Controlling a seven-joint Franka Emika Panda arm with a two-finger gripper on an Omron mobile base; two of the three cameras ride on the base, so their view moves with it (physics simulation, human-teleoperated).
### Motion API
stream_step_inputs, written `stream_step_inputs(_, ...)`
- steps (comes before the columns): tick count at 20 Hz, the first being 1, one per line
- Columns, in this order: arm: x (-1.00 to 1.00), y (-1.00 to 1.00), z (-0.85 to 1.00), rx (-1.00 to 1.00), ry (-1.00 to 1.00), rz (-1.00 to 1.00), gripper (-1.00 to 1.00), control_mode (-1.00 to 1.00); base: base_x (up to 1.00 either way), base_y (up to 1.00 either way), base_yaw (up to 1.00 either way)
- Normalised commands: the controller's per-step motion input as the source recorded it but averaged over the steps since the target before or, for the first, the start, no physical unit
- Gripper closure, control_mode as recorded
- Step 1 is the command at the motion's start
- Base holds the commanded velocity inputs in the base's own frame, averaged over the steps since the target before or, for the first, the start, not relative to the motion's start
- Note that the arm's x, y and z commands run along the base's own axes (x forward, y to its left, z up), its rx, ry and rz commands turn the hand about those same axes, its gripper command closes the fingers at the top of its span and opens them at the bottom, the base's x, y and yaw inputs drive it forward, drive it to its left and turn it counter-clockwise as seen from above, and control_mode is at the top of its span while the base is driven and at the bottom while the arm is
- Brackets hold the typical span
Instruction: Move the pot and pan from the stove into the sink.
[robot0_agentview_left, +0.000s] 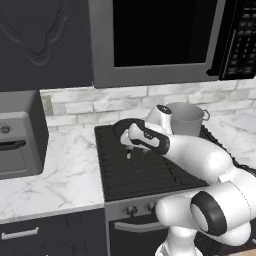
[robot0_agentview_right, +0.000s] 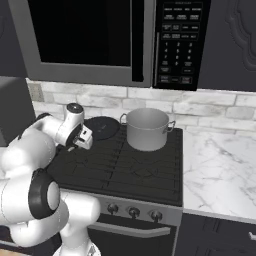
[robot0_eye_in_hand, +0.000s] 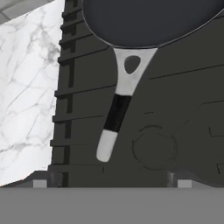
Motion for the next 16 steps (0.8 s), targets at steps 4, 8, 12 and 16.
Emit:
stream_step_inputs(4,0.18,0.01,-0.15,-0.04,0.0,-0.01,-1.0,-1.0,0.0,0.0,0.0)
stream_step_inputs(8,0.27,0.1,-0.14,-0.01,0.0,-0.03,-1.0,-1.0,0.0,0.0,0.0)
stream_step_inputs(12,0.28,0.18,-0.15,0.0,0.0,-0.05,-1.0,-1.0,0.0,0.0,0.0)
stream_step_inputs(16,0.22,0.04,-0.15,-0.03,0.0,-0.02,-1.0,-1.0,0.0,0.0,0.0)
